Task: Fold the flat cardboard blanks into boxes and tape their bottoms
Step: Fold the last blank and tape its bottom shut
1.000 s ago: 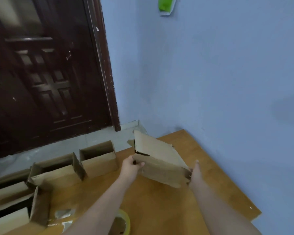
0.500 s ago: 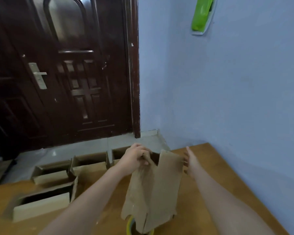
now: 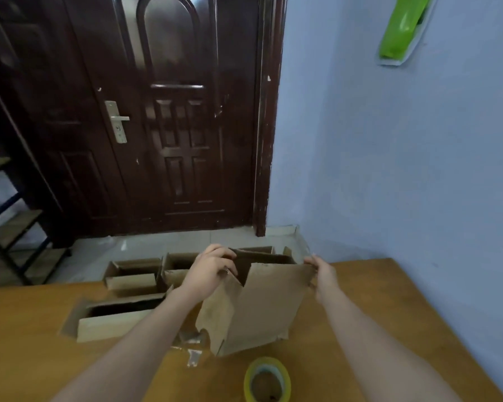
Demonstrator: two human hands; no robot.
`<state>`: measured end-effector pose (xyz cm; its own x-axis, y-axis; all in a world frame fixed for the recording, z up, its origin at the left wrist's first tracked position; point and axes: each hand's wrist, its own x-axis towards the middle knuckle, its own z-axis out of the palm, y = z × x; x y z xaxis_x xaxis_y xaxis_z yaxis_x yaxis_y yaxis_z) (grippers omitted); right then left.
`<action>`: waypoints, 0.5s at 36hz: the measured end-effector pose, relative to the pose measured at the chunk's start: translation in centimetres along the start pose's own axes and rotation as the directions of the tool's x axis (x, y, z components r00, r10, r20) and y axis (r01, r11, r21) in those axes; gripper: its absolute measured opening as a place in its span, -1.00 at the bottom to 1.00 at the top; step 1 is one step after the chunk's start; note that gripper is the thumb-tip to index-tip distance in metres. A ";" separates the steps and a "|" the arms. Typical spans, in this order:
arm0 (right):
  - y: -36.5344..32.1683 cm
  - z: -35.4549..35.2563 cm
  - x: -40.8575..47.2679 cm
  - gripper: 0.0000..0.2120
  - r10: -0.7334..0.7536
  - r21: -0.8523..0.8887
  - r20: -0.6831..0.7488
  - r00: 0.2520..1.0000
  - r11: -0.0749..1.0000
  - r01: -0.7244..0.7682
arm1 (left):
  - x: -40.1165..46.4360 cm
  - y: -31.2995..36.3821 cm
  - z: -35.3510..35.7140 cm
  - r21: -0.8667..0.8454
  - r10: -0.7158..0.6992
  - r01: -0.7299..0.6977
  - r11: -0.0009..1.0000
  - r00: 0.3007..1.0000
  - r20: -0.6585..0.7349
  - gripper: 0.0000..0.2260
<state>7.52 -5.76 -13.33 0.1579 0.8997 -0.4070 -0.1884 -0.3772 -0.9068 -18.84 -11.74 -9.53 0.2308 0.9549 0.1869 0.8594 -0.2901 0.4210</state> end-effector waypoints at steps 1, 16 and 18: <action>0.3 0.4 -0.3 -0.76 -0.004 -0.007 0.003 1.000 1.000 0.004 | -0.4 -0.5 0.0 0.011 -0.013 0.013 1.000 1.000 0.004 -0.77; 1.9 3.3 -2.4 -0.89 -0.143 -0.166 0.046 0.989 0.975 0.149 | -5.5 -5.6 0.8 0.056 -0.210 0.205 0.977 0.969 0.127 -0.67; 2.0 3.4 -2.8 -0.83 -0.147 -0.237 0.121 0.982 0.956 0.173 | -5.7 -5.7 0.6 -0.057 -0.210 0.221 0.974 0.965 0.155 -0.56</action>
<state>3.43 -8.29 -13.61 0.0650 0.9654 -0.2525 0.0765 -0.2571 -0.9634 -24.79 -15.52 -13.56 0.1131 0.9926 -0.0451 0.8618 -0.0754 0.5017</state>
